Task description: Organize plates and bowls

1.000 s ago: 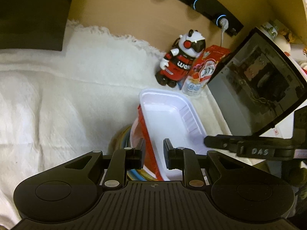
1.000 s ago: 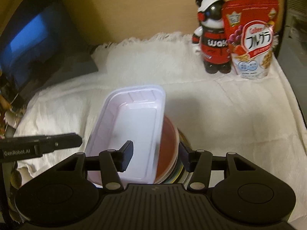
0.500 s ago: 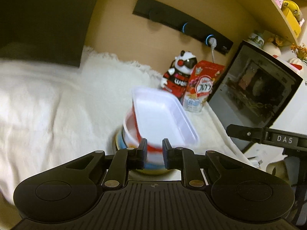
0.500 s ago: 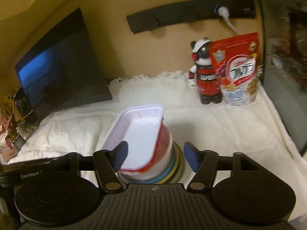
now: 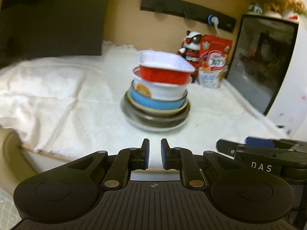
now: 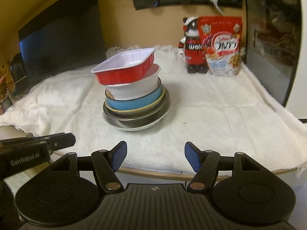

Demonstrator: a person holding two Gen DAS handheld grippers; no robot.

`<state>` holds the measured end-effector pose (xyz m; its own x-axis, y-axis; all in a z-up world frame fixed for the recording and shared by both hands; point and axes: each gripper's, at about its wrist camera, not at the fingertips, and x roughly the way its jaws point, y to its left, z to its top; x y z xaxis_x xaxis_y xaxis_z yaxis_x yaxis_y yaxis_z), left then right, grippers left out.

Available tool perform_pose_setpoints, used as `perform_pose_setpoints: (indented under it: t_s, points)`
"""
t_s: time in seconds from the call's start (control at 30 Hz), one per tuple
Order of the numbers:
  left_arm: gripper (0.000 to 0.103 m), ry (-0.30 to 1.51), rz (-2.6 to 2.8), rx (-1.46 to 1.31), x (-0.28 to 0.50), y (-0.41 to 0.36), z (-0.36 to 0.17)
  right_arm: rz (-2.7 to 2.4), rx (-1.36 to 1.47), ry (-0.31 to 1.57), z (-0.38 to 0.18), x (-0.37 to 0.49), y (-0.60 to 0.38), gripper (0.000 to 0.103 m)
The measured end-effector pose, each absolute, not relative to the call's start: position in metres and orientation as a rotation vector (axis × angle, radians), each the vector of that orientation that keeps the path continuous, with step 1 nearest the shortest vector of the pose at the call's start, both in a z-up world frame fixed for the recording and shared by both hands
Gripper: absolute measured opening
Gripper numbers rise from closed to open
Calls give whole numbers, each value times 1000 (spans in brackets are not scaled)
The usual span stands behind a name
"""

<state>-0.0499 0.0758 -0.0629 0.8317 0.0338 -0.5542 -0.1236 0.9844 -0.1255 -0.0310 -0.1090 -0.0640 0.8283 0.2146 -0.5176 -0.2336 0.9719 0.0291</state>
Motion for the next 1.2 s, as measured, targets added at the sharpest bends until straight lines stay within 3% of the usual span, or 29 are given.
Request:
perform_pose_setpoints:
  t_s: [0.23,1.2]
  points:
    - [15,592,95,-149,-63,60,-68,226,-69,484,-73,-44,-109,79]
    - [15,576,110,-112,-65,52,-67,272,-56,497,-75,-49,-111,79]
